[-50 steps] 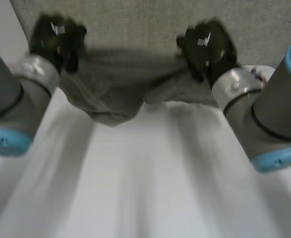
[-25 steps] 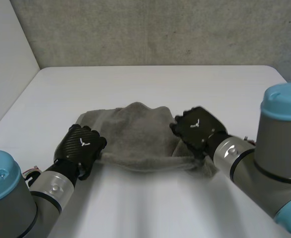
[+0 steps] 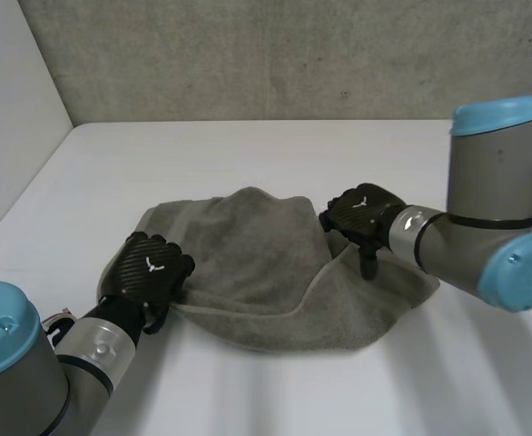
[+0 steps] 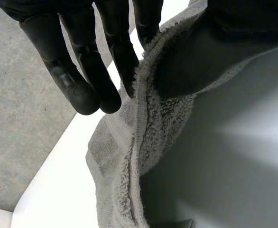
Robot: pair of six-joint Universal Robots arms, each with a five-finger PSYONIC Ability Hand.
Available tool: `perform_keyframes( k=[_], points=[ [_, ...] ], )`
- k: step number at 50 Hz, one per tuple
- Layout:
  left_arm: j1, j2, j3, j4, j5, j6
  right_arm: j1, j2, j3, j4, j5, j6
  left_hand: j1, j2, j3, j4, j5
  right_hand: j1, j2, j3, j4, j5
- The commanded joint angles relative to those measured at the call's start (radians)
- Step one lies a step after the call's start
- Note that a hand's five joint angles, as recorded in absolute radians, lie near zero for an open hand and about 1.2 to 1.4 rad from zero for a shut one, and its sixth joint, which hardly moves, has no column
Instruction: Fold the towel.
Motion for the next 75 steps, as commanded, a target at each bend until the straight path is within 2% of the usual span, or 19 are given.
perform_keyframes(
  k=[1,7,19,30,48,55,62,75],
  points=[
    [0.001,0.0,-0.002,-0.001,-0.001,-0.005,0.005,0.137,-0.111,0.003,0.005,-0.032,-0.024,-0.105,-0.151,-0.119,-0.272,0.058,0.057,0.066,0.073,0.066],
    [0.001,0.0,-0.002,-0.001,0.0,-0.008,0.005,0.203,-0.152,0.004,0.005,-0.04,-0.024,-0.105,-0.151,-0.119,-0.272,0.064,0.063,0.072,0.079,0.072],
    [0.008,-0.001,-0.002,0.001,-0.001,-0.008,0.014,0.213,-0.14,0.05,-0.001,-0.04,-0.024,-0.105,-0.151,-0.119,-0.272,0.155,0.154,0.163,0.17,0.163],
    [0.008,-0.001,0.0,0.001,-0.001,-0.008,0.008,0.206,-0.082,0.056,-0.001,-0.04,-0.024,-0.105,-0.151,-0.119,-0.272,0.37,0.369,0.377,0.384,0.378],
    [0.022,-0.003,0.0,0.002,0.0,-0.008,-0.015,0.081,0.016,0.047,-0.007,-0.035,-0.024,-0.105,-0.151,-0.119,-0.272,0.725,0.724,0.732,0.739,0.733],
    [0.022,-0.003,-0.002,0.002,0.0,-0.008,-0.023,0.03,0.053,0.046,-0.009,-0.035,-0.024,-0.105,-0.151,-0.119,-0.272,0.728,0.727,0.736,0.742,0.736],
    [0.022,-0.003,-0.003,0.002,0.0,-0.008,-0.031,0.01,0.096,0.046,-0.059,-0.039,-0.024,-0.105,-0.151,-0.119,-0.272,0.775,0.774,0.783,0.789,0.783],
    [0.024,-0.003,-0.009,0.004,0.0,-0.008,-0.047,0.004,0.156,0.046,-0.125,-0.048,-0.024,-0.105,-0.151,-0.119,-0.272,0.646,0.645,0.653,0.66,0.654]
  ],
)
